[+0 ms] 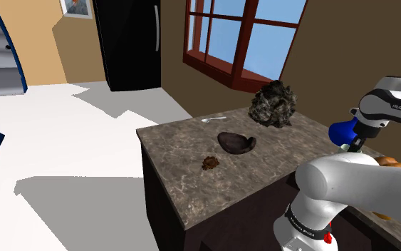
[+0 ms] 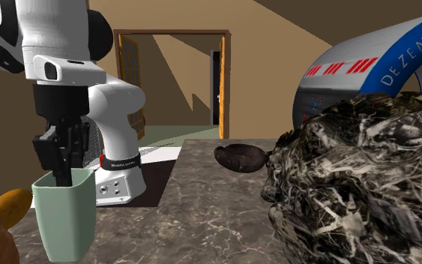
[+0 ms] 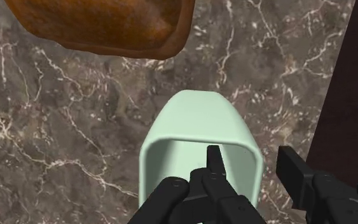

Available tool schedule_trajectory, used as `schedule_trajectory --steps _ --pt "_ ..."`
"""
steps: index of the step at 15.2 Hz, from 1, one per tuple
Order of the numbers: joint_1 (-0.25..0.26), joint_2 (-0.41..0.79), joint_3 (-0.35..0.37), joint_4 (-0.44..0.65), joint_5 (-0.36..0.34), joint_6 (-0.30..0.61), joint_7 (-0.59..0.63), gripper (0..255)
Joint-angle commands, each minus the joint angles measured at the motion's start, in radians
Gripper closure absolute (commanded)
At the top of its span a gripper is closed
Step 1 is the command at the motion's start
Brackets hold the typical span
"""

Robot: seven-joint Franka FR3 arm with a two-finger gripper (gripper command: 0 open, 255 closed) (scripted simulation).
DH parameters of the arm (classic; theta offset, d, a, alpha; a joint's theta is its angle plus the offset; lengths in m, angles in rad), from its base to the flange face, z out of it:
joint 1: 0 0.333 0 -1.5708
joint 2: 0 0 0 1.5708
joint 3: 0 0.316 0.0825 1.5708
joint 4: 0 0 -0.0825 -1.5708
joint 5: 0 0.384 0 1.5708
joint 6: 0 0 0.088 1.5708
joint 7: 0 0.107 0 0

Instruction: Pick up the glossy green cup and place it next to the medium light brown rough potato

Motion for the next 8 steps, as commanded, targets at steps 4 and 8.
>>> schedule_trajectory --steps 4,8 --pt "0.000 0.000 0.000 0.000 0.000 0.000 0.000 0" --pt "0.006 -0.009 0.088 0.061 0.075 -0.081 -0.014 0"
